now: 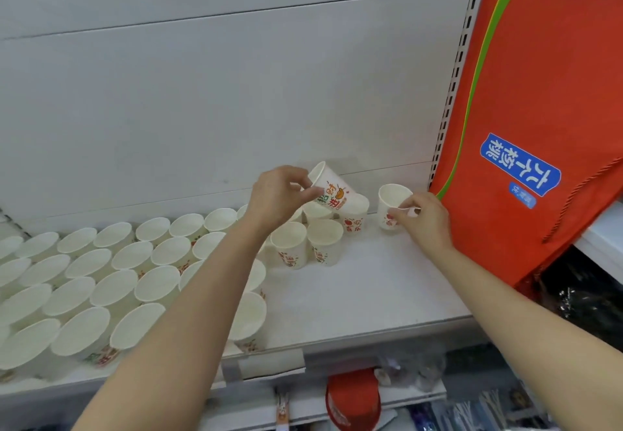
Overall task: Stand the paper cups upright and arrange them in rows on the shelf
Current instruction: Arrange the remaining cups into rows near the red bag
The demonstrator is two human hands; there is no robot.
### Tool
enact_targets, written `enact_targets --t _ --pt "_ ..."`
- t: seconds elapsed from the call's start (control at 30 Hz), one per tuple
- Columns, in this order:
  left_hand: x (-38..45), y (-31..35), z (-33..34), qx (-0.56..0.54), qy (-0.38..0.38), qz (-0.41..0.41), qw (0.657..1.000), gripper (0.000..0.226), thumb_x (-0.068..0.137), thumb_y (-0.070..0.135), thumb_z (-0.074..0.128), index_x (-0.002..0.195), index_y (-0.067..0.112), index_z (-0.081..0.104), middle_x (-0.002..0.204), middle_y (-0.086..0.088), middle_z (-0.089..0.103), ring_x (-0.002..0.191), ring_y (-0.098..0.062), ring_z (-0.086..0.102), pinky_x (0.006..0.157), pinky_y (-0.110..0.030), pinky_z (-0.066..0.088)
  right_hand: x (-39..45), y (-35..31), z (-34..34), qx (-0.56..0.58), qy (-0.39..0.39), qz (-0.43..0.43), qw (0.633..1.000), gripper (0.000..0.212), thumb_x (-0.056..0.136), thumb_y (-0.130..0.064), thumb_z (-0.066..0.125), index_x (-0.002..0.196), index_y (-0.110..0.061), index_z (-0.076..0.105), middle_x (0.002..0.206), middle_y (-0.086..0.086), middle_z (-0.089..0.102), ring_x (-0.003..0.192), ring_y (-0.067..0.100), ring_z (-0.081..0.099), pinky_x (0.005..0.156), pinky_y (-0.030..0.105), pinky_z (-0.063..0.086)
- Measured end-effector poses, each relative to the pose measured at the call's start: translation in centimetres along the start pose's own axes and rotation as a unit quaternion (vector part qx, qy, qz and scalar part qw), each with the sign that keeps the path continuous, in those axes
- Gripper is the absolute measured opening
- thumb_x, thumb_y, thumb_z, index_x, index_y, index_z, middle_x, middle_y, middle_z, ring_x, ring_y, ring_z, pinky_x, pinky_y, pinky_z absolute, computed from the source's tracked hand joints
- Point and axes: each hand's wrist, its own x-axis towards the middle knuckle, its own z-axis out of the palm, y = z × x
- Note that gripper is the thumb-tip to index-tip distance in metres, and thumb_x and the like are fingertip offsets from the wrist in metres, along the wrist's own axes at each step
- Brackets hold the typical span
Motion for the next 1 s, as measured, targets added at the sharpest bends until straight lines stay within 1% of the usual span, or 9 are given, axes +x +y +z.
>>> enact_targets --t 0.07,0.13,0.23,0.3,0.37,0.5,0.6,0.8,1.0 --pt "-1.4 -0.2 -1.6 -0.042 0.000 -0.019 0.999 0.019 0.072 0.035 0.082 0.068 0.022 0.070 0.118 0.011 0.066 0.092 -0.008 0.069 0.088 -0.033 0.052 -1.9 -1.8 -0.5 0.028 -0.003 -0.019 0.999 0.020 0.073 -0.021 0.079 0.073 -0.010 0.063 0.090 -0.001 0.061 0.089 0.016 0.055 0.078 0.030 0.045" --pt "-3.1 -0.4 -3.2 -0.074 -0.007 -0.023 0.997 0.017 0.071 0.032 0.084 0.070 0.020 0.072 0.117 0.011 0.066 0.094 -0.009 0.069 0.079 -0.032 0.056 -4.4 -3.8 -1.0 0.061 -0.010 -0.013 0.998 0.022 0.074 -0.022 0.079 0.071 -0.011 0.060 0.100 -0.004 0.063 0.096 0.013 0.056 0.082 0.026 0.046" --pt "-6.0 -1.2 -4.7 -0.079 -0.021 -0.009 0.997 0.013 0.070 0.027 0.085 0.071 0.020 0.074 0.115 0.012 0.066 0.096 -0.004 0.066 0.076 -0.019 0.054 -8.3 -6.3 -1.4 0.087 -0.039 -0.009 0.995 0.022 0.073 -0.021 0.080 0.069 -0.013 0.059 0.111 -0.009 0.062 0.105 0.005 0.055 0.088 0.023 0.046" --pt "-7.7 -2.2 -4.8 -0.027 -0.028 0.004 0.999 0.013 0.068 0.028 0.085 0.071 0.023 0.074 0.115 0.011 0.066 0.098 -0.003 0.064 0.084 -0.020 0.051 -10.6 -7.2 -0.8 0.078 -0.065 -0.022 0.995 0.023 0.072 -0.020 0.080 0.069 -0.016 0.059 0.119 -0.010 0.061 0.113 0.004 0.052 0.093 0.024 0.043" --pt "-9.0 -3.2 -4.1 0.037 -0.042 0.012 0.998 0.013 0.067 0.032 0.084 0.071 0.026 0.074 0.117 0.010 0.065 0.102 -0.006 0.061 0.090 -0.032 0.050 -12.2 -7.6 0.3 0.065 -0.073 -0.037 0.995 0.024 0.070 -0.019 0.082 0.068 -0.016 0.058 0.122 -0.008 0.060 0.118 0.005 0.051 0.095 0.025 0.042" --pt "-10.8 -4.1 -1.7 0.141 -0.057 0.014 0.988 0.014 0.070 0.037 0.079 0.074 0.025 0.072 0.115 0.014 0.064 0.105 -0.009 0.059 0.083 -0.033 0.048 -13.6 -7.8 2.5 0.042 -0.074 -0.039 0.996 0.027 0.068 -0.020 0.083 0.068 -0.014 0.057 0.119 -0.005 0.061 0.115 0.009 0.054 0.093 0.025 0.046" --pt "-11.4 -4.6 -0.2 0.181 -0.067 0.018 0.981 0.014 0.075 0.039 0.075 0.077 0.026 0.071 0.122 0.013 0.060 0.108 -0.011 0.058 0.080 -0.030 0.046 -14.1 -7.7 3.2 0.014 -0.070 -0.040 0.997 0.028 0.068 -0.023 0.083 0.067 -0.015 0.056 0.119 -0.003 0.061 0.115 0.011 0.053 0.094 0.031 0.047" --pt "-11.7 -4.6 1.1 0.227 -0.061 0.024 0.972 0.015 0.079 0.035 0.069 0.087 0.022 0.071 0.122 0.008 0.059 0.098 -0.021 0.060 0.074 -0.029 0.037 -14.8 -7.5 3.5 -0.009 -0.074 -0.039 0.996 0.029 0.069 -0.025 0.083 0.068 -0.020 0.055 0.124 0.000 0.059 0.119 0.014 0.051 0.096 0.034 0.046" --pt "-11.7 -4.3 1.6 0.243 -0.046 0.017 0.969 0.022 0.078 0.035 0.070 0.095 0.022 0.066 0.120 0.006 0.058 0.096 -0.024 0.059 0.073 -0.029 0.037 -14.9 -7.9 3.0 -0.018 -0.080 -0.038 0.996 0.030 0.071 -0.024 0.082 0.075 -0.021 0.053 0.125 -0.001 0.056 0.118 0.014 0.050 0.094 0.026 0.045"
